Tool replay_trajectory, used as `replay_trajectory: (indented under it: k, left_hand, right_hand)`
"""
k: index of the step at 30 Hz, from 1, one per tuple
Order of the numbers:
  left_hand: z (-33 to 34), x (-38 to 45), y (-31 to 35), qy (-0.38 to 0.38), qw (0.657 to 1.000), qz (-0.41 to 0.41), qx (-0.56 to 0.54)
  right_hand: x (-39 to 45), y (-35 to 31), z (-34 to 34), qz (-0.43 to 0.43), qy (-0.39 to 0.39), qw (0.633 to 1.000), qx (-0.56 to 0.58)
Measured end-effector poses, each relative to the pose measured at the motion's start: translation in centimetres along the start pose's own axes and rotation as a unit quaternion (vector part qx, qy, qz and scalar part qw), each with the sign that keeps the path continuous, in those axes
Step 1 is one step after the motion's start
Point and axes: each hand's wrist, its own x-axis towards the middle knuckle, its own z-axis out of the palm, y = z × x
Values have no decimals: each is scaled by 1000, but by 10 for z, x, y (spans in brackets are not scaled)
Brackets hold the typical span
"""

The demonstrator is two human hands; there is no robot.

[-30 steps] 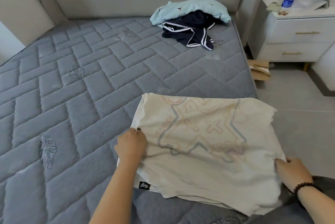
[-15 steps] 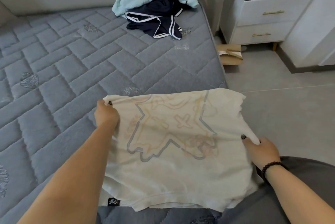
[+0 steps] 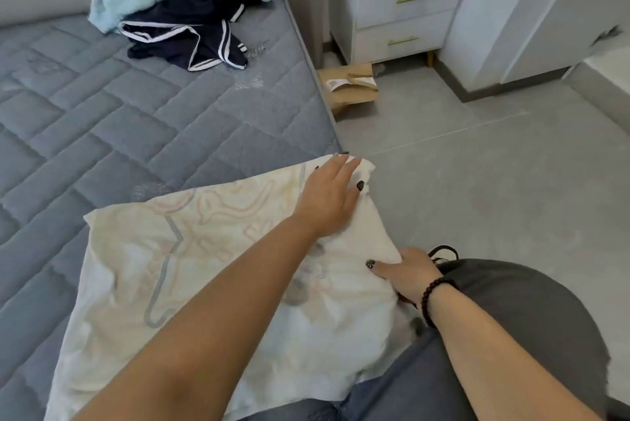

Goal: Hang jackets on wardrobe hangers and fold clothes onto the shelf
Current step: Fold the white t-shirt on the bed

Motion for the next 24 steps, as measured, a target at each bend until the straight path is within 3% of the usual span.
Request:
replay_trajectory:
  k: [3,7,16,20,24]
  left_hand:
    - [22,20,-12,-142,977,-16,160]
    - [17,43,-6,-205,954,-35,217]
    - [7,112,30,-284,925,-68,242]
    - [1,132,45,-364,890,-86,262]
    - [-7,149,52,-466,835,-125,264]
  right_hand:
    - [8,7,-9,7,9,990,-139]
    - [13,11,-17,40,3,989,-145]
    - [27,11,-34,85,-91,989,-83]
    - [42,11,-42,126,-176,974,-62]
    - [52,13,-47,153,-201,966,-60]
